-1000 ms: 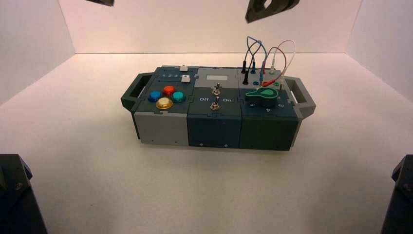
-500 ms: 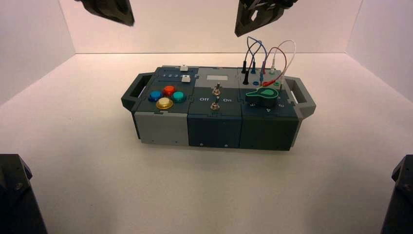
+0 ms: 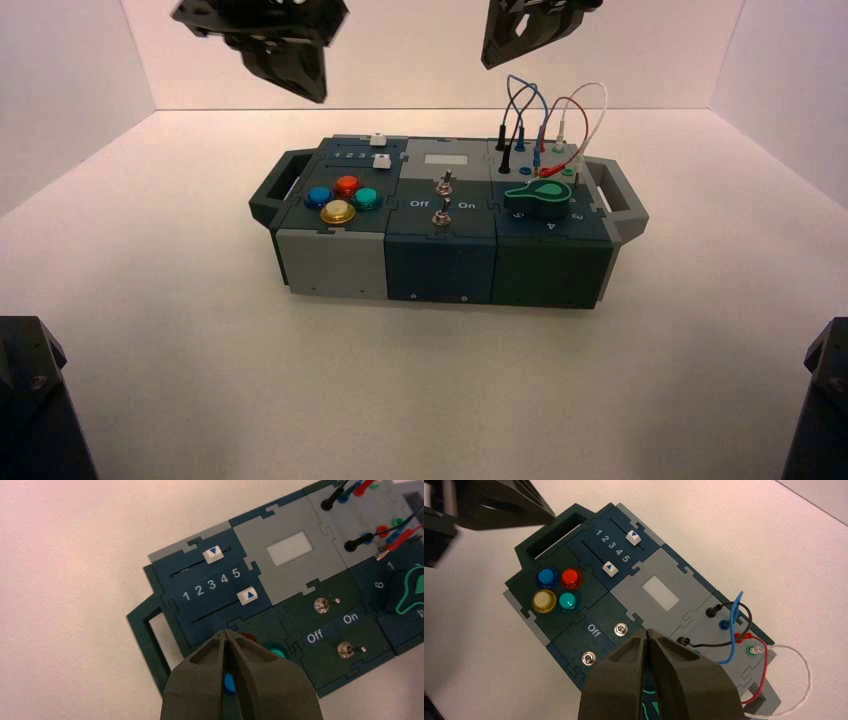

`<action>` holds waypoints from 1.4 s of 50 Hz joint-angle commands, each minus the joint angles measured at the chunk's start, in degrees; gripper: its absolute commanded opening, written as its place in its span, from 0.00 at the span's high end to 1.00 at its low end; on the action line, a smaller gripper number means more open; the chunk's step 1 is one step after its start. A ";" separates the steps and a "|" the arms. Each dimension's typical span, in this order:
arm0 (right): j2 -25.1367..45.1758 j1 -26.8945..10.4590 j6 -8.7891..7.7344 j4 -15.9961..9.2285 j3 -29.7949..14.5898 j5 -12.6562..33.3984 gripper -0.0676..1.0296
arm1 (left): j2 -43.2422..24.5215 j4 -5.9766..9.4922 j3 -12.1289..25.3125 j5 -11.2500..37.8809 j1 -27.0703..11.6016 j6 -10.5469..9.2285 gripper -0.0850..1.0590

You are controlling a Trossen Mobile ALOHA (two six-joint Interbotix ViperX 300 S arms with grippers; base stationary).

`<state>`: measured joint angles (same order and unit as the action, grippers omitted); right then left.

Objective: Push the red button with the left gripper.

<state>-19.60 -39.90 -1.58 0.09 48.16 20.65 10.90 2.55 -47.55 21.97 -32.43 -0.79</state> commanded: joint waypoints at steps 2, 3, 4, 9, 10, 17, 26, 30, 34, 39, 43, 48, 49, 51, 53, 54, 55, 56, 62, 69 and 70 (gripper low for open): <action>-1.05 -0.35 -0.18 0.00 -1.49 -0.26 0.96 | -2.29 0.18 2.46 -0.26 -0.70 -0.26 0.95; -1.05 -0.35 -0.18 0.00 -1.49 -0.18 0.96 | -2.90 0.35 2.64 -0.26 -0.88 -0.18 0.95; -1.05 -0.35 -0.18 0.00 -1.41 -0.18 0.96 | -3.52 0.53 2.72 -0.09 -0.97 -0.18 0.95; -1.05 -0.35 -0.09 0.00 -1.41 0.00 0.96 | -5.54 0.97 3.25 0.88 -1.58 -0.18 0.95; -0.97 -0.35 -0.09 -0.09 -1.41 0.00 0.96 | -5.98 1.05 3.43 1.23 -1.76 -0.18 0.95; -0.62 -0.35 -0.09 0.00 -1.58 0.00 0.96 | -8.00 1.05 4.39 2.46 -3.25 -0.18 0.95; -0.44 -0.35 0.00 0.00 -1.67 0.00 0.96 | -10.02 1.05 5.27 2.55 -3.78 -0.18 0.95; -0.53 -0.35 -0.09 0.00 -1.58 0.00 0.96 | -10.20 1.05 5.27 2.72 -3.69 -0.18 0.95; -0.35 -0.35 0.00 0.00 -1.67 0.00 0.96 | -10.02 1.23 5.01 3.08 -3.78 -0.26 0.95; 0.00 -0.35 0.00 -0.09 -1.67 0.00 0.96 | -9.67 1.23 4.92 3.25 -3.78 -0.26 0.95; 0.09 -0.35 0.00 0.00 -1.76 0.00 0.96 | -9.49 1.23 4.92 3.34 -3.78 -0.35 0.95; 0.09 -0.35 0.00 0.00 -1.76 0.00 0.96 | -9.40 1.23 4.92 3.87 -3.78 -0.35 0.95; 0.09 -0.35 0.00 0.00 -1.76 0.00 0.96 | -9.40 1.14 4.92 3.96 -3.78 -0.35 0.95; 0.09 -0.35 0.00 0.00 -1.76 0.00 0.96 | -9.40 1.23 4.92 3.96 -3.78 -0.35 0.95; 0.09 -0.35 0.00 -0.09 -1.85 0.00 0.96 | -9.49 1.23 4.83 3.96 -3.78 -0.35 0.95; 0.09 -0.35 0.00 -0.09 -1.85 0.00 0.96 | -9.58 1.14 4.75 3.96 -3.78 -0.35 0.95; 0.09 -0.35 0.00 0.00 -1.85 0.00 0.96 | -9.67 1.14 4.75 3.96 -3.78 -0.35 0.95; 0.09 -0.35 0.00 0.00 -1.85 0.00 0.96 | -9.84 1.23 4.66 3.96 -3.78 -0.35 0.95; 0.09 -0.35 0.00 -0.09 -1.85 0.00 0.96 | -12.13 1.23 4.66 3.69 -3.78 -0.35 0.95; 0.18 -0.35 0.00 0.00 -1.85 0.00 0.96 | -13.89 1.23 4.22 3.78 -3.96 -0.35 0.95; 0.09 -0.35 0.00 0.00 -1.76 0.00 0.96 | -13.97 1.23 4.04 3.78 -3.96 -0.35 0.95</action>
<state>-19.07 -39.90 -1.58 0.09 48.08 20.92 -3.16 3.69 -43.68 25.49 -36.12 -0.97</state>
